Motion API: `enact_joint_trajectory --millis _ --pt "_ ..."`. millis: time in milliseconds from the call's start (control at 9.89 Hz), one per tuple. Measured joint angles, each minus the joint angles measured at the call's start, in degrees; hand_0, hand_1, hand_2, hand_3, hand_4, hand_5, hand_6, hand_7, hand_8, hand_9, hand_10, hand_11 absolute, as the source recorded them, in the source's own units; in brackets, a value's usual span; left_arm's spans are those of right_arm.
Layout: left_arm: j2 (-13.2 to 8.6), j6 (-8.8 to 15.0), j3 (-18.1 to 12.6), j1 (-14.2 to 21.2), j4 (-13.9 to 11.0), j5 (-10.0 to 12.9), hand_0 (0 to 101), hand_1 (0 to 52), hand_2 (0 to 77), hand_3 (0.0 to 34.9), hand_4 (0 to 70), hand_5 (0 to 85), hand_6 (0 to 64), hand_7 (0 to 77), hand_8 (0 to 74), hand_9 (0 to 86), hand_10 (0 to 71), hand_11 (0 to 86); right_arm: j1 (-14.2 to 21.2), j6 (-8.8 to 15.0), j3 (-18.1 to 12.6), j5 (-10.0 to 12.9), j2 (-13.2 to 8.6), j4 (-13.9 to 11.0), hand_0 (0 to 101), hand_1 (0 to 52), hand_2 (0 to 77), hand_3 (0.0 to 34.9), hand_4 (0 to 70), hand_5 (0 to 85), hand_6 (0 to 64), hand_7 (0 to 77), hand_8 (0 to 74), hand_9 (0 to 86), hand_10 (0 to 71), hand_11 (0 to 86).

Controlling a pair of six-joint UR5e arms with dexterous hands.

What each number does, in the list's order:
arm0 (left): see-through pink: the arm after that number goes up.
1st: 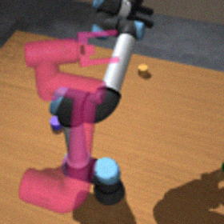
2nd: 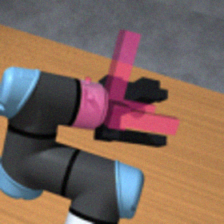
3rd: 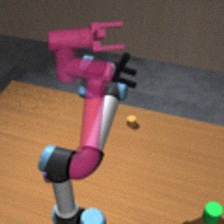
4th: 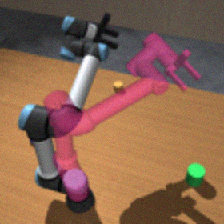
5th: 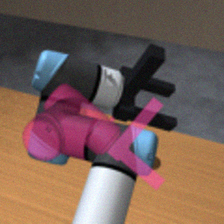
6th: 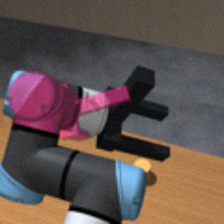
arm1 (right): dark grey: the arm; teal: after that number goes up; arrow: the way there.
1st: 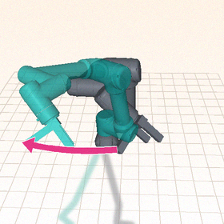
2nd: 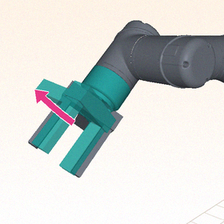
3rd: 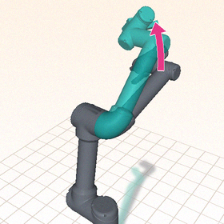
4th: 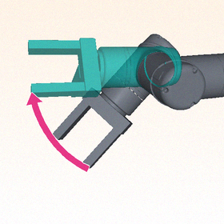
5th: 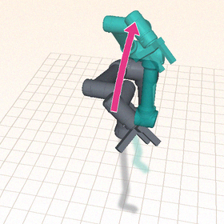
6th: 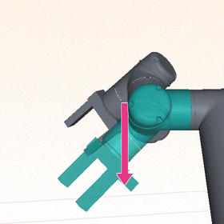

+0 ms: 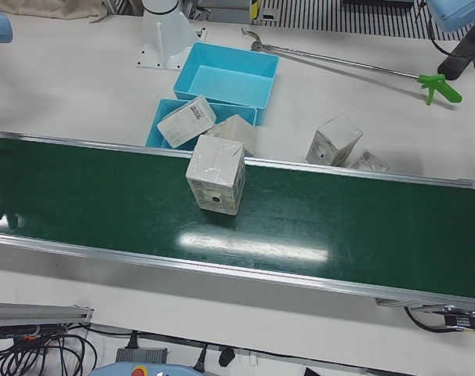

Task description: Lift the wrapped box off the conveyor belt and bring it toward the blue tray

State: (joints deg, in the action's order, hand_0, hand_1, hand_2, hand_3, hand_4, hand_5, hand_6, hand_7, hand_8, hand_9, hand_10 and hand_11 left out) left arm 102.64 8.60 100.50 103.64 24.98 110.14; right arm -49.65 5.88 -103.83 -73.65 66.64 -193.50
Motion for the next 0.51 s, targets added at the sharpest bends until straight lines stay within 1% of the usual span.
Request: enact_joint_trajectory --millis 202,303,404,506 --pt "0.0 0.0 0.0 0.0 0.0 0.0 0 0.0 1.1 0.0 0.0 1.1 0.0 0.5 0.5 0.0 0.5 0.0 0.0 0.01 -0.13 0.0 -0.11 -0.02 47 13.1 13.1 10.2 12.0 19.6 6.5 23.5 2.2 7.1 1.1 3.8" --pt "0.0 0.0 0.0 0.0 0.0 0.0 0 0.0 1.1 0.0 0.0 1.1 0.0 0.5 0.5 0.0 0.5 0.5 0.0 0.01 -0.13 0.0 -0.14 -0.03 48 14.2 12.5 9.9 12.5 19.6 7.1 24.5 2.2 7.1 1.1 3.3" --pt "0.0 0.0 0.0 0.0 0.0 0.0 0 0.0 0.5 0.0 0.0 0.5 0.0 0.5 0.5 0.0 0.5 0.5 -0.01 0.01 -0.17 0.0 -0.16 -0.03 48 14.2 12.5 11.6 12.5 20.7 7.1 24.5 2.2 7.1 1.1 3.3" --pt "0.0 0.0 0.0 0.0 0.0 0.0 0 0.0 0.5 0.0 0.0 0.5 0.0 0.5 0.5 0.0 0.5 0.0 0.01 0.01 -0.19 0.0 -0.18 -0.03 48 14.2 12.5 11.6 13.6 20.7 7.6 24.5 3.3 7.1 1.1 3.3"
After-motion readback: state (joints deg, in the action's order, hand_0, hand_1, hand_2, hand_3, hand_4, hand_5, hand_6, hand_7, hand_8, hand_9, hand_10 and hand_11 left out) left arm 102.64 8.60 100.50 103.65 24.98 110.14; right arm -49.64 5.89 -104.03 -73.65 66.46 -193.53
